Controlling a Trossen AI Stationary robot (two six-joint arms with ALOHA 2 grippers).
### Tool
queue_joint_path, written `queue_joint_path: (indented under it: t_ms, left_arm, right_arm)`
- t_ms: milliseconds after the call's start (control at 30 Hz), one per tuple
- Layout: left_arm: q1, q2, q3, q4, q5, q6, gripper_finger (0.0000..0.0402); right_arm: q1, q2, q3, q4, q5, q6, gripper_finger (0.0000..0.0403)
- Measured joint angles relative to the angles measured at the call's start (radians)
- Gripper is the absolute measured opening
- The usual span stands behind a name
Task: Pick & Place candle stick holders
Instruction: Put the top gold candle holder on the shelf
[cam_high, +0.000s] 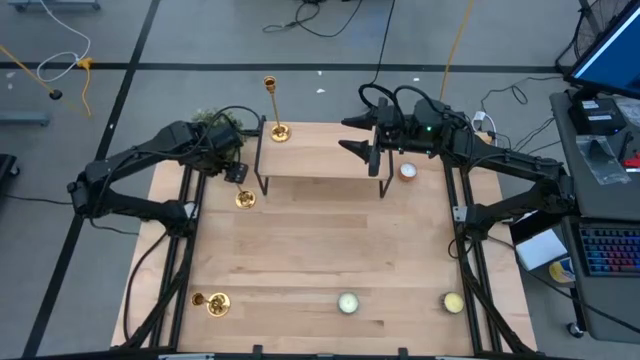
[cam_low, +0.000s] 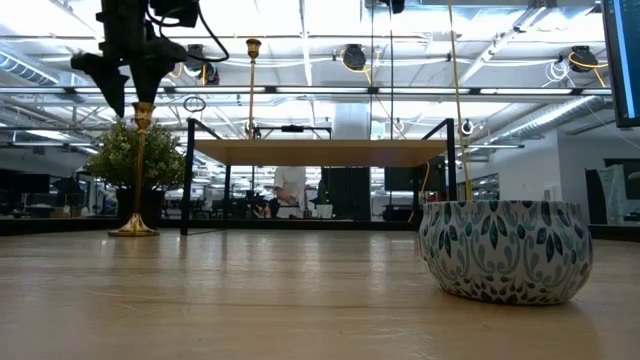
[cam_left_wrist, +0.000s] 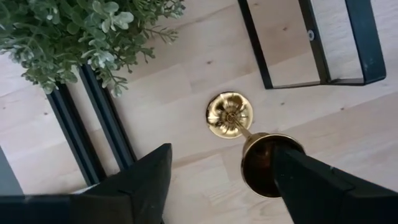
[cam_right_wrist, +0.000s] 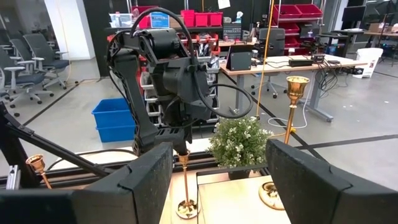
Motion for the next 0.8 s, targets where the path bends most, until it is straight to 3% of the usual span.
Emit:
queue_joint_path:
  t_ms: [367, 800]
  left_arm:
    - [0.0, 0.0, 0.0, 0.022, 0.012, -0.001, 0.012]
    - [0.0, 0.0, 0.0, 0.024, 0.017, 0.012, 0.0037]
  right_arm:
    - [0.0, 0.0, 0.0, 0.0, 0.0, 0.0, 0.0249]
    - [0.0, 0.0, 0.0, 0.0, 0.0, 0.0, 0.0249]
